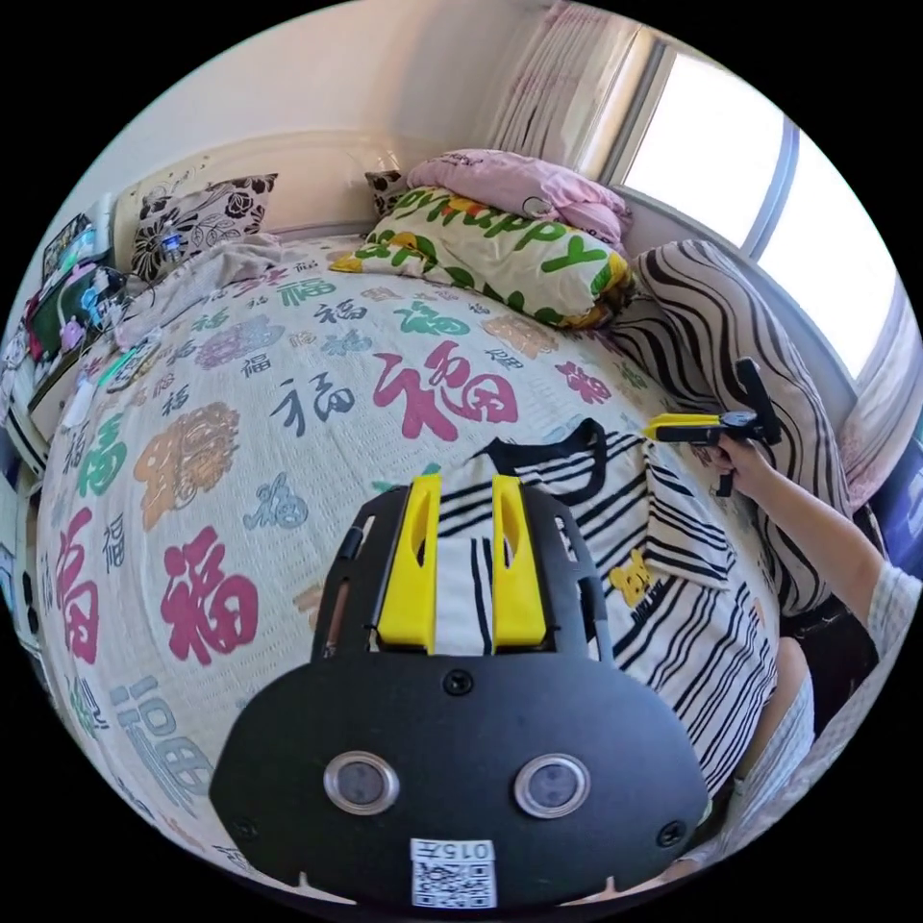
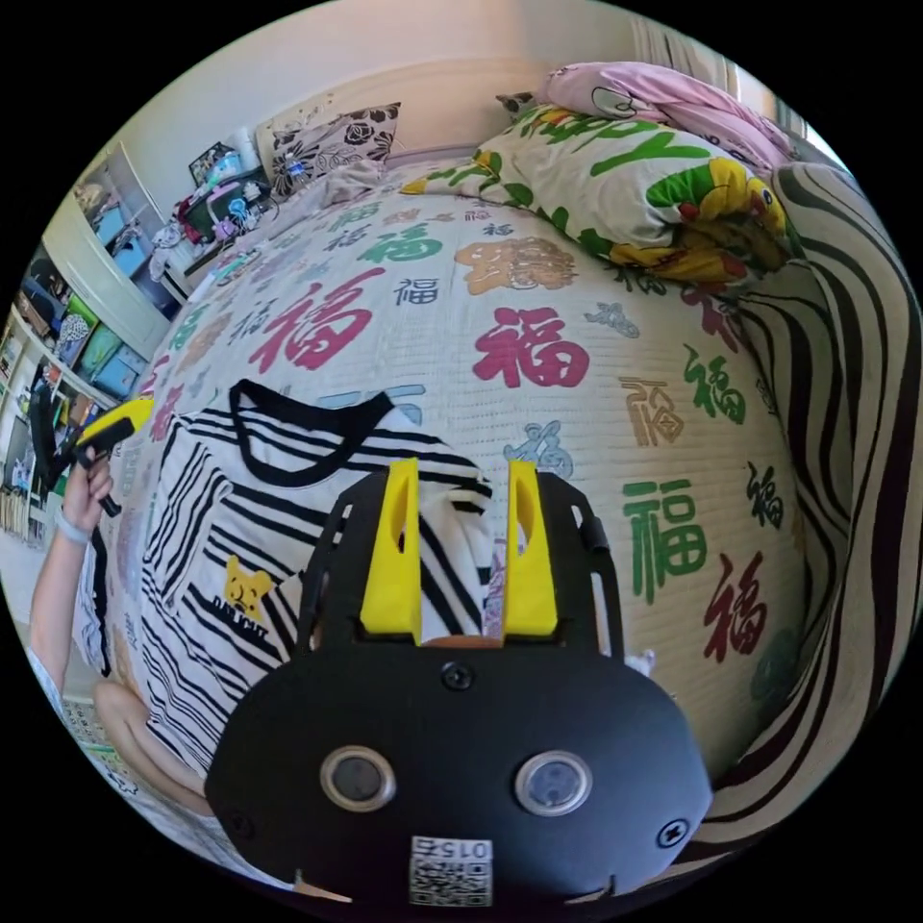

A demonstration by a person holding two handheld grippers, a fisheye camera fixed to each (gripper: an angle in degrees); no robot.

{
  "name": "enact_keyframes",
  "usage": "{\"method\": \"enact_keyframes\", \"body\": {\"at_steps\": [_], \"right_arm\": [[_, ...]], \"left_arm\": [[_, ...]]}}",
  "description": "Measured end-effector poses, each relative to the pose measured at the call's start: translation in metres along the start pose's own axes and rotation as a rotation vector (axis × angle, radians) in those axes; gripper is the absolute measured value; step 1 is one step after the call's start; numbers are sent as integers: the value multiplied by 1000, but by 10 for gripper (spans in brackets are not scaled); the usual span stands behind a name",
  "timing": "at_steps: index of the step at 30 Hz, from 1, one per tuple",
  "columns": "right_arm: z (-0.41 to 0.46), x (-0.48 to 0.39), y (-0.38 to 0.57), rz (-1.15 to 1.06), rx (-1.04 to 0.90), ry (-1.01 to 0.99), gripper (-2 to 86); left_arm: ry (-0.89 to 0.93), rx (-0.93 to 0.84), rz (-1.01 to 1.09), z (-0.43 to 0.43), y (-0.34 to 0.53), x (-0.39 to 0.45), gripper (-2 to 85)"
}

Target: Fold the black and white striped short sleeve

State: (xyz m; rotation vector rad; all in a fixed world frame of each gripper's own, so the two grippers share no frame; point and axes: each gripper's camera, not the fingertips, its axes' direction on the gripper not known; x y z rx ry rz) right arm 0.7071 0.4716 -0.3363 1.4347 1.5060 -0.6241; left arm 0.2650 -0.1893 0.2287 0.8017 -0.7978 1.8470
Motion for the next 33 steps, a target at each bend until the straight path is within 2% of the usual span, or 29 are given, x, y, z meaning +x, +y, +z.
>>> {"method": "enact_keyframes", "body": {"at_steps": [6, 9, 10, 13, 18, 22, 28, 33], "right_arm": [[32, 31, -7, -18, -138, -64, 150], [44, 32, 1, -104, -198, -30, 127], [45, 32, 4, -138, -210, -11, 93], [38, 35, 13, -178, -233, -72, 45], [-2, 34, 46, -211, -154, -51, 40], [-74, 33, 109, -272, -33, -120, 40], [-162, 19, 258, -385, -10, -248, 40], [-162, -8, 394, -485, -125, -220, 39]], "left_arm": [[-72, -230, 18, 100, -50, 7, 95], [-84, -341, 75, 137, -53, 18, 63], [-99, -366, 78, 146, -52, 21, 44], [-88, -344, 69, 146, -52, 30, 16], [-87, -212, 149, 91, -40, 67, 6], [-41, -126, 263, -1, 8, 120, 3], [5, -210, 461, -113, 143, 225, 3], [-17, -416, 602, -122, 249, 303, 3]]}}
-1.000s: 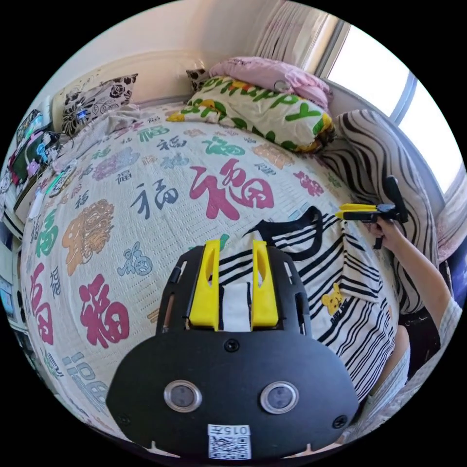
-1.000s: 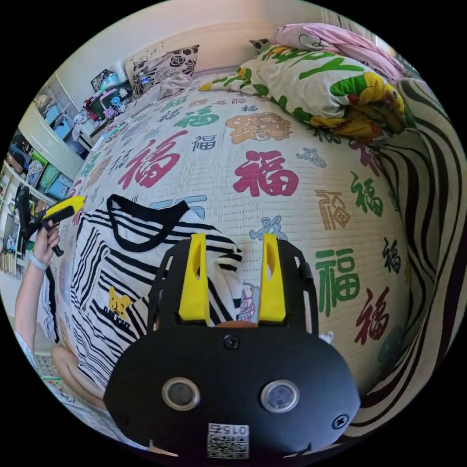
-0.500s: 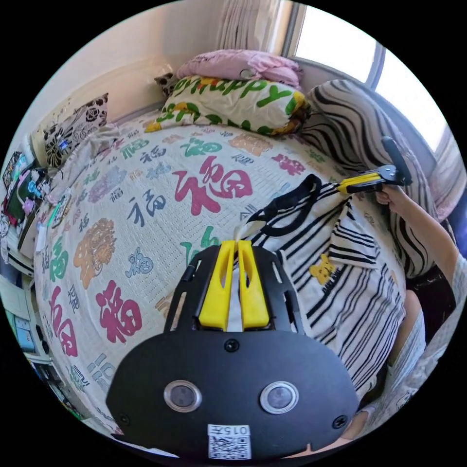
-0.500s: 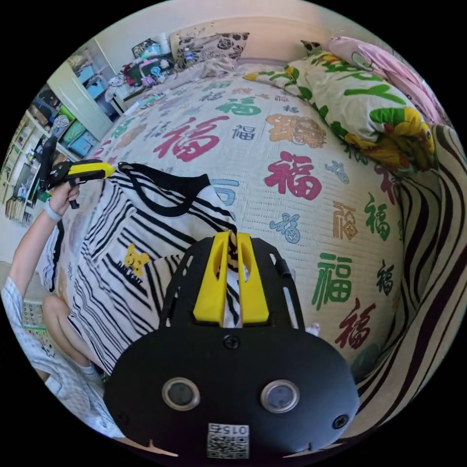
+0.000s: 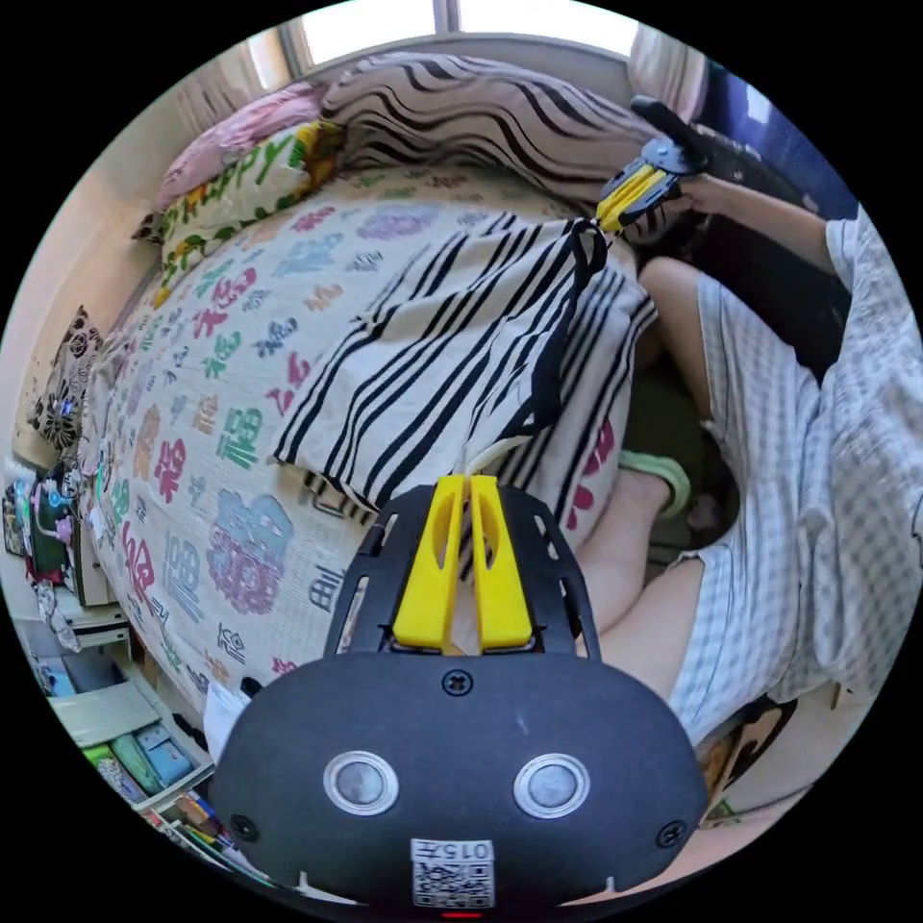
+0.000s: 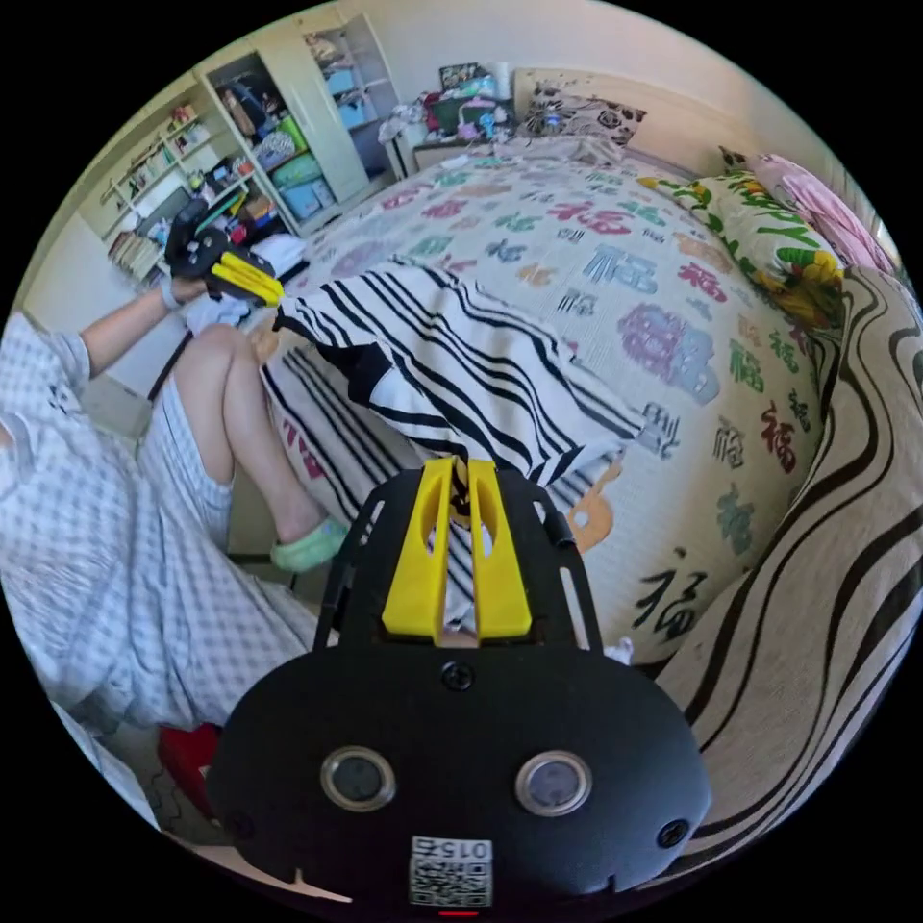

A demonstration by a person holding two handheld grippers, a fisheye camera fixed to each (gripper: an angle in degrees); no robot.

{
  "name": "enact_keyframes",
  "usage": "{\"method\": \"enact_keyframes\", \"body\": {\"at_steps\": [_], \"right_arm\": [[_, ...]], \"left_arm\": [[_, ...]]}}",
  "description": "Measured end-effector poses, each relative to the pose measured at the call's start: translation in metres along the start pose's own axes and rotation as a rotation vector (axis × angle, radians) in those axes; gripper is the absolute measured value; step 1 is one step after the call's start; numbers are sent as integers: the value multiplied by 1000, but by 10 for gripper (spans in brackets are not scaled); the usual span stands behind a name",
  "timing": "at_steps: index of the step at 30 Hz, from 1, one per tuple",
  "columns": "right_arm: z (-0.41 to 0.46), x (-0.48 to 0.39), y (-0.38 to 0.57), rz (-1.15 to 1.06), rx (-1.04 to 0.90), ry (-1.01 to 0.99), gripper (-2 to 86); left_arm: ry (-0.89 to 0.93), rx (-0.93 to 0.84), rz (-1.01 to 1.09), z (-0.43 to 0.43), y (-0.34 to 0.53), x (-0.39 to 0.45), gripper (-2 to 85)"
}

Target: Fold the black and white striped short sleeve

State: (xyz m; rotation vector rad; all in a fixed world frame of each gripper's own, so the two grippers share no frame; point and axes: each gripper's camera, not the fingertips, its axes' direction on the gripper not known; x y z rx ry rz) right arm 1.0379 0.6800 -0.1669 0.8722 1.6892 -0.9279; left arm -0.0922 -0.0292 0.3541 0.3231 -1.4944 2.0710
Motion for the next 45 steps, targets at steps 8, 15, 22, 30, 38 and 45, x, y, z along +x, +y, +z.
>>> {"method": "enact_keyframes", "body": {"at_steps": [8, 15, 22, 30, 38, 45], "right_arm": [[72, -48, 95, 10, -237, 141, 18], [45, -46, 139, 120, -101, 180, 27], [74, -43, 136, 187, -46, 43, 4], [141, -20, 126, 232, -370, -61, -5], [75, 133, 150, 706, 228, -217, 93], [136, 179, 133, 833, 80, -278, 86]], "left_arm": [[2, -344, -22, 54, 10, 75, 4], [-73, -271, -277, -6, 20, 69, 17], [99, -121, -516, 0, 19, 44, 40], [218, -337, -584, 48, 47, 2, 16], [205, 268, -966, -67, 110, -166, 92], [348, 228, -1201, -4, 121, -254, 112]]}}
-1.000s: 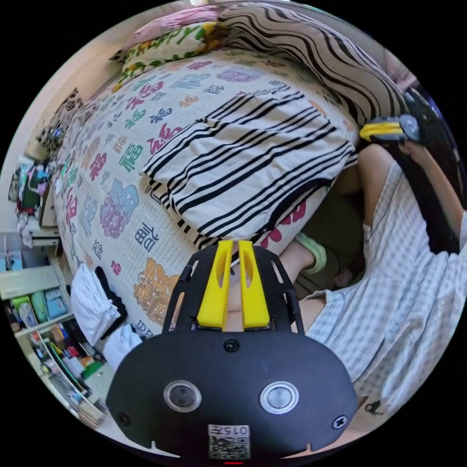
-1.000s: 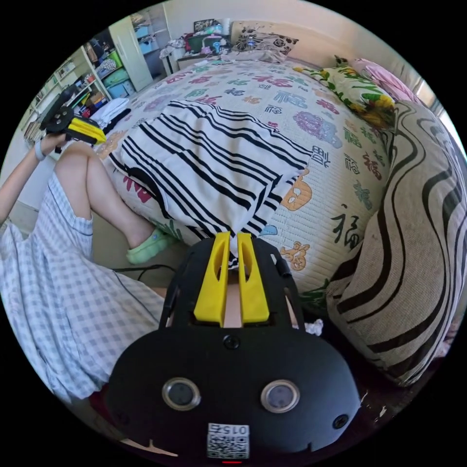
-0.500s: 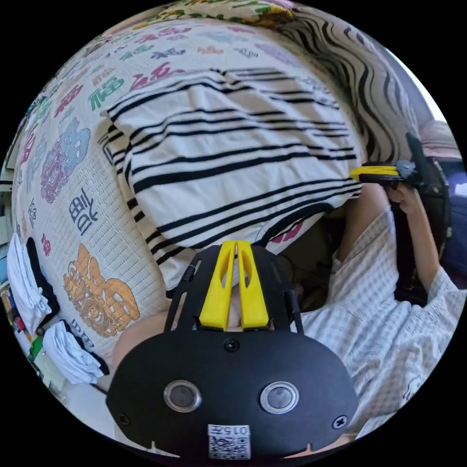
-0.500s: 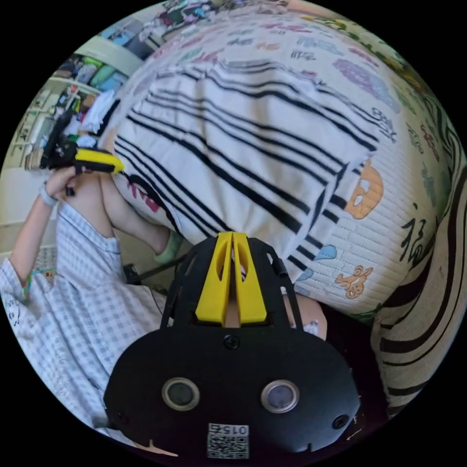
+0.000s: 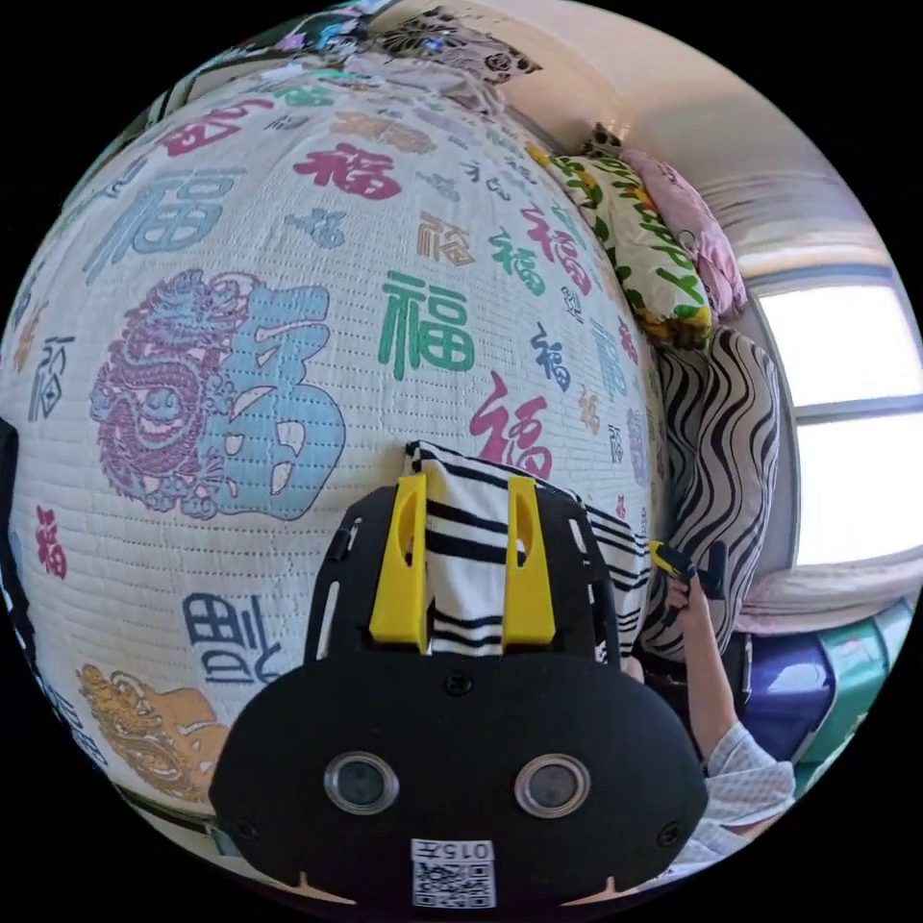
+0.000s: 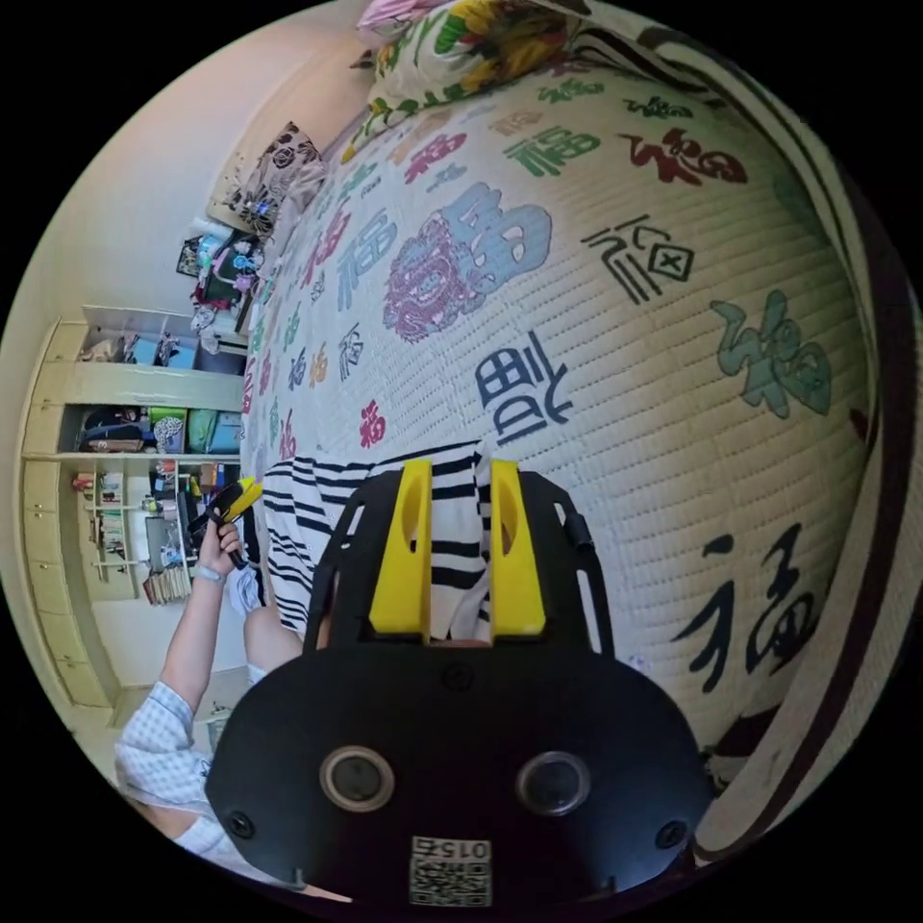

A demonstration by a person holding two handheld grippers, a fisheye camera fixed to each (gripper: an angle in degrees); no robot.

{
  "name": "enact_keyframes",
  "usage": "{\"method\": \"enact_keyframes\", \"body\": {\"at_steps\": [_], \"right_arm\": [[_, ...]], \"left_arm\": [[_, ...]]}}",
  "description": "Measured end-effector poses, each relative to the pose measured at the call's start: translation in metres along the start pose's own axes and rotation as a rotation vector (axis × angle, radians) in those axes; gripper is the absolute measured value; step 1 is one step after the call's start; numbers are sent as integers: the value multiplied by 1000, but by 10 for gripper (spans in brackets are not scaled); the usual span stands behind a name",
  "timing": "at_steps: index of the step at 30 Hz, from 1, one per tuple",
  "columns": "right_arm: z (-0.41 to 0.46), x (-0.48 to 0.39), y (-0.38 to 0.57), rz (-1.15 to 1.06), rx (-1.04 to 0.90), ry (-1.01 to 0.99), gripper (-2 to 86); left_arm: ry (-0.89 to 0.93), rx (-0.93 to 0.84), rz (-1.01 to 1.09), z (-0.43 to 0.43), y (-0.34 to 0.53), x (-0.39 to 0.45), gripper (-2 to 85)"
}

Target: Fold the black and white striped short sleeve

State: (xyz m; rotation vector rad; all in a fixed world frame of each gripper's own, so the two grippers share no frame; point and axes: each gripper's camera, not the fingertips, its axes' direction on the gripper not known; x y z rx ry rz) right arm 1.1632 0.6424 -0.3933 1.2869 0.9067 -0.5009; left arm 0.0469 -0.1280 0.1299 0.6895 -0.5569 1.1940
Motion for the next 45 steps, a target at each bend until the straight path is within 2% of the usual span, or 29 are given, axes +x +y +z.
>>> {"method": "enact_keyframes", "body": {"at_steps": [3, 4, 8, 14, 18, 21, 25, 28, 30, 32, 33, 35, 38, 39, 40, 41, 45], "right_arm": [[18, 6, 1, 50, -52, 26, 44], [21, 5, 4, 39, -62, 58, 22], [20, 1, 20, -9, -54, 127, -6], [22, -7, 50, 6, 35, 202, 0], [46, -15, 74, 13, 5, 266, 35], [43, -28, 115, -31, 43, 301, 42], [36, -58, 210, -217, 94, 267, 29], [32, -96, 294, -331, 241, 308, 7], [26, -130, 352, -398, 449, 407, 4], [19, -178, 424, -496, 746, 526, 8], [18, -189, 440, -504, 815, 548, 10], [16, -225, 490, -495, 1080, 588, 35], [19, -260, 526, -595, 1227, 562, 62], [19, -266, 531, -619, 1230, 544, 63], [20, -276, 537, -659, 1225, 513, 27], [21, -284, 542, -683, 1213, 485, 6], [39, -308, 552, -730, 1188, 496, -1]], "left_arm": [[61, -37, -65, 17, -8, -16, 58], [51, -45, -86, 18, -8, -20, 10], [39, 0, -88, -12, 1, -31, -6], [12, 61, -83, -55, 28, -39, 1], [-32, 60, -34, -57, 59, -23, 41], [-27, 69, 58, -82, 107, -9, 70], [34, 120, 160, -134, 228, 12, 79], [-9, 264, 217, -165, 333, 39, 65], [-136, 484, 265, -191, 402, 65, 48], [-321, 814, 325, -223, 488, 107, 37], [-349, 873, 346, -228, 504, 116, 37], [-402, 1064, 443, -243, 557, 150, 57], [-329, 1096, 552, -263, 586, 175, 76], [-315, 1099, 551, -267, 589, 177, 74], [-283, 1100, 537, -274, 594, 179, 69], [-260, 1074, 544, -278, 598, 180, 33], [-229, 985, 611, -280, 608, 183, 1]]}}
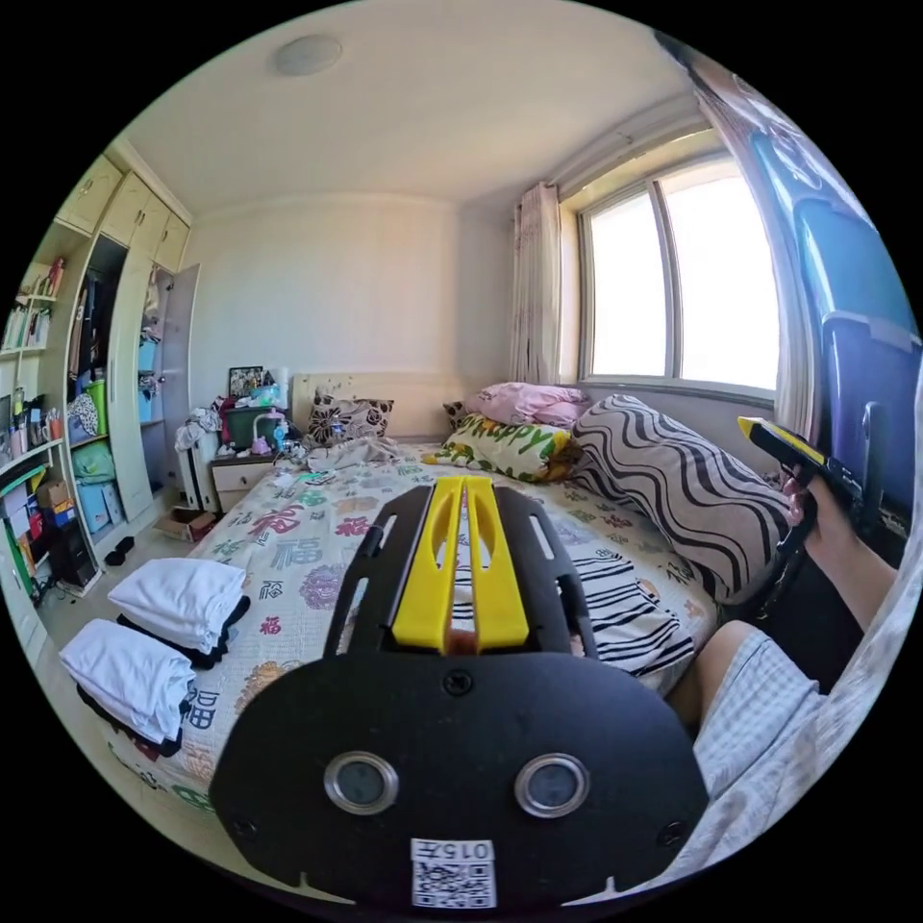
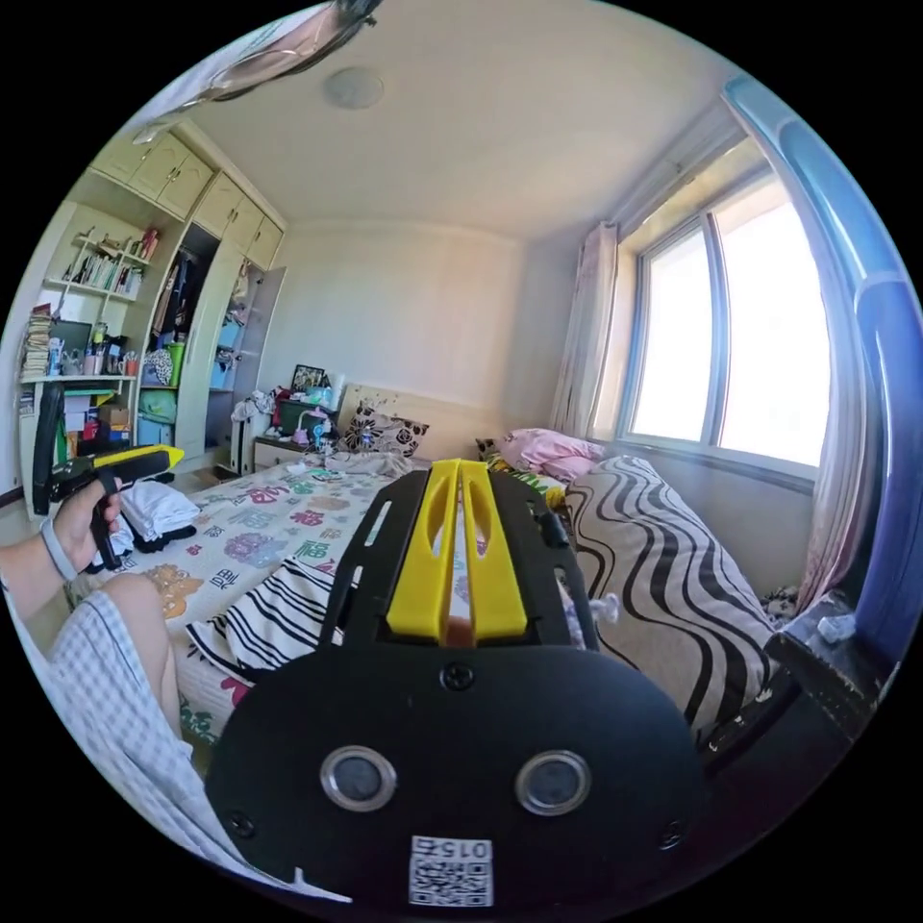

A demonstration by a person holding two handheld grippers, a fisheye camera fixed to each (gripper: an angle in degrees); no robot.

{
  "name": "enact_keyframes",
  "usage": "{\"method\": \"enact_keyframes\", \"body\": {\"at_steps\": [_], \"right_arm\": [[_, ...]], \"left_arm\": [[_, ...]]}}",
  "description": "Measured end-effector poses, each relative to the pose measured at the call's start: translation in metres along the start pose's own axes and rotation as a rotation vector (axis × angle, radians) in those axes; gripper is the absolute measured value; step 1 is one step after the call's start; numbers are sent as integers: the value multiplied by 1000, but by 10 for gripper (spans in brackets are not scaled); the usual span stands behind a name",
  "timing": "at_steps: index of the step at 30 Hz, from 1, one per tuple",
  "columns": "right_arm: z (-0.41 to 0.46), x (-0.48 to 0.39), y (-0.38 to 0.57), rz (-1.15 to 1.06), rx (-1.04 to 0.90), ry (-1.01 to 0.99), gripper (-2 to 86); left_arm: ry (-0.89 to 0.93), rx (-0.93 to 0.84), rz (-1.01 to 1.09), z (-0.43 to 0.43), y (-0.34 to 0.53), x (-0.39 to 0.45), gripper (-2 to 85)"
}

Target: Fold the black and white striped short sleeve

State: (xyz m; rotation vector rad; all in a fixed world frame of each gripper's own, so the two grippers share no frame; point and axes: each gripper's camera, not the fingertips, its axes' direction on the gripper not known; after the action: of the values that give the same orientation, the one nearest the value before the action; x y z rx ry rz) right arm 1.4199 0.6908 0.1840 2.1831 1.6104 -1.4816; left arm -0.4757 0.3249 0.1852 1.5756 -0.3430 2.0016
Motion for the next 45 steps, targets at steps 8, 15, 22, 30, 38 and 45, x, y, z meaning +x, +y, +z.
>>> {"method": "enact_keyframes", "body": {"at_steps": [8, 15, 22, 30, 38, 45], "right_arm": [[52, -49, 22, 85, -386, -83, 76], [140, -92, 78, 100, -815, -189, 81], [238, -172, 111, -48, -1127, -194, 51], [296, -220, 68, -117, -1160, -212, 48], [387, -304, -34, -180, -1011, -429, 54], [506, -416, -94, -332, -981, -499, 63]], "left_arm": [[24, -229, -137, 24, 50, 1, 64], [-29, -597, -402, 94, 127, -15, 88], [-68, -793, -559, 154, 188, -36, 61], [-178, -596, -583, 109, 179, -60, 77], [-415, -684, -652, 125, 194, -109, 59], [-229, -712, -771, 116, 200, -141, 0]]}}
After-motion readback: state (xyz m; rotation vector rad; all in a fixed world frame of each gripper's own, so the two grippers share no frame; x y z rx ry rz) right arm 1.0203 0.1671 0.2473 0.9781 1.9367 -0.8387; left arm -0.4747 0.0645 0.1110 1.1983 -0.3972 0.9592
